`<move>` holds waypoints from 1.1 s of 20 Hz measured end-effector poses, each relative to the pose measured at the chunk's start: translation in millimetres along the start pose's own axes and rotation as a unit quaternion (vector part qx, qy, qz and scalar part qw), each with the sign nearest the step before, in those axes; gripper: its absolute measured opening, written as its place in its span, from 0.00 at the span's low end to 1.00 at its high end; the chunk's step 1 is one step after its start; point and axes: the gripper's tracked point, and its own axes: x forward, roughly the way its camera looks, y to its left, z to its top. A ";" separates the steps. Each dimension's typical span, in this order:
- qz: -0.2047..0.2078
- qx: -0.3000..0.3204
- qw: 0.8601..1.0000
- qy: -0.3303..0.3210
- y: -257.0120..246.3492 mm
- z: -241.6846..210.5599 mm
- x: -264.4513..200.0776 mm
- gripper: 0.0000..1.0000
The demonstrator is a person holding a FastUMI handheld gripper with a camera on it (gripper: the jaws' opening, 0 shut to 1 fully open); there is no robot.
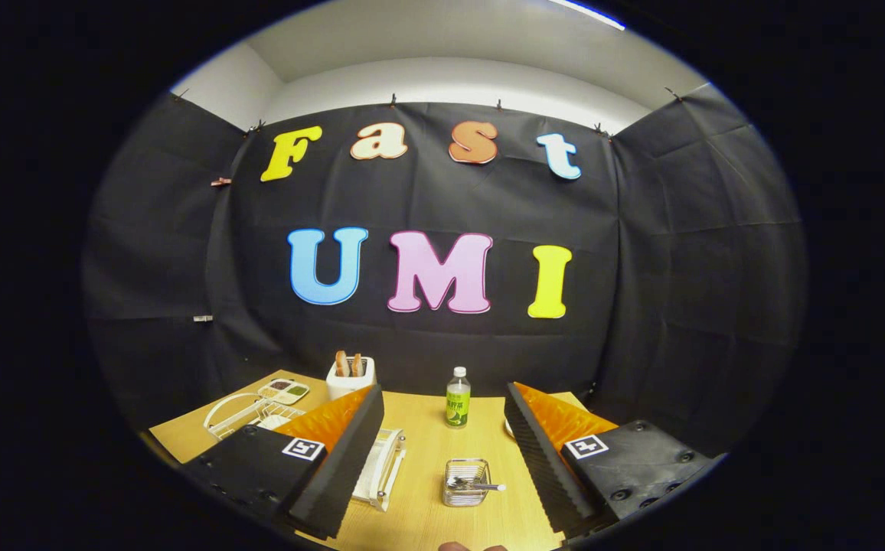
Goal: Take the plate from the dish rack, then take the spoon from the basket and place it into the plate.
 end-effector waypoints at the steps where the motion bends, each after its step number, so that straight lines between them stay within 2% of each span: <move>1: 0.006 0.004 1.000 0.008 5.8 -0.7 8.0 0.97; 5: 0.030 0.007 0.998 0.060 35.3 -19.8 49.9 0.98; 9: 0.052 -0.007 0.989 0.136 67.4 -63.4 90.6 0.98; 15: 0.046 -0.015 0.960 0.276 95.8 -136.3 134.2 0.98; 22: 0.015 0.021 0.927 0.374 109.6 -188.3 169.1 0.97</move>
